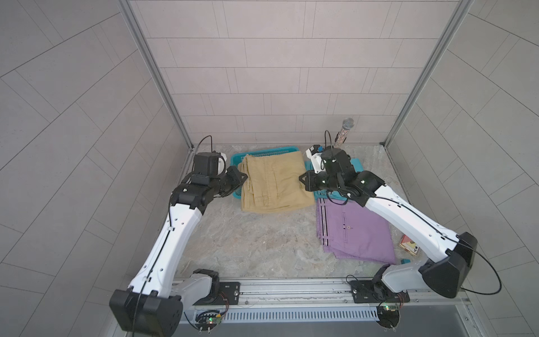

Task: Put the folded long pants in the basket
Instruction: Place the long pant in the basket.

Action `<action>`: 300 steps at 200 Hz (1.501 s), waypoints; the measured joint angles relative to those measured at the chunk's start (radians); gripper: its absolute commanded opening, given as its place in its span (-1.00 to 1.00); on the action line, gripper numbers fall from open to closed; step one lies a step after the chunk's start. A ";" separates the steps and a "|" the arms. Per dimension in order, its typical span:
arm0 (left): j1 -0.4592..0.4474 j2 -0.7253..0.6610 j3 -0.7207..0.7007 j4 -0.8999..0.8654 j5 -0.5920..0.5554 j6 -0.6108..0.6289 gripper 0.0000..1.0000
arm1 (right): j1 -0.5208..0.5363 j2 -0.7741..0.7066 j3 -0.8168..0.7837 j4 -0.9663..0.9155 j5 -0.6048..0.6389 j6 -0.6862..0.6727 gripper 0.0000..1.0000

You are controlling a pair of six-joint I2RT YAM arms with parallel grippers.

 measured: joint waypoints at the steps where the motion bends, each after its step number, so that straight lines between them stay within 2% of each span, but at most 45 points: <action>1: 0.002 0.005 0.002 0.001 0.001 0.000 -1.00 | -0.002 0.005 0.004 -0.001 -0.001 0.000 -1.00; 45: 0.093 0.231 0.076 0.093 0.033 0.009 -1.00 | -0.067 0.275 0.282 -0.032 -0.054 -0.029 -1.00; 80: 0.113 0.414 0.173 0.127 0.053 0.016 -1.00 | -0.111 0.466 0.447 -0.045 -0.087 -0.039 -1.00; 126: 0.115 0.612 0.253 0.197 0.087 0.004 -1.00 | -0.165 0.636 0.499 -0.043 -0.105 -0.040 -1.00; 162: 0.114 0.780 0.264 0.208 0.109 -0.010 -1.00 | -0.183 0.726 0.474 -0.025 -0.111 -0.035 -1.00; 222: 0.115 0.770 0.250 0.187 0.070 0.008 -1.00 | -0.186 0.740 0.399 0.020 -0.112 -0.029 -0.96; 236: 0.113 0.761 0.250 0.177 0.062 0.014 -0.43 | -0.186 0.740 0.394 0.020 -0.108 -0.032 -0.83; 251: 0.113 0.750 0.259 0.148 0.055 0.027 -0.06 | -0.186 0.737 0.394 0.017 -0.101 -0.039 -0.67; 260: 0.115 0.736 0.261 0.129 0.047 0.040 0.07 | -0.185 0.731 0.394 0.013 -0.095 -0.043 -0.64; 275: 0.116 0.691 0.262 0.088 0.028 0.056 0.07 | -0.179 0.716 0.409 -0.012 -0.077 -0.056 -0.60; 282: 0.116 0.662 0.262 0.066 0.017 0.064 0.01 | -0.176 0.704 0.423 -0.032 -0.065 -0.065 -0.55; 294: 0.116 0.599 0.262 0.034 0.003 0.074 -0.26 | -0.169 0.678 0.444 -0.056 -0.046 -0.080 -0.47; 300: 0.116 0.569 0.262 0.022 0.000 0.085 -0.51 | -0.164 0.659 0.453 -0.068 -0.037 -0.089 -0.46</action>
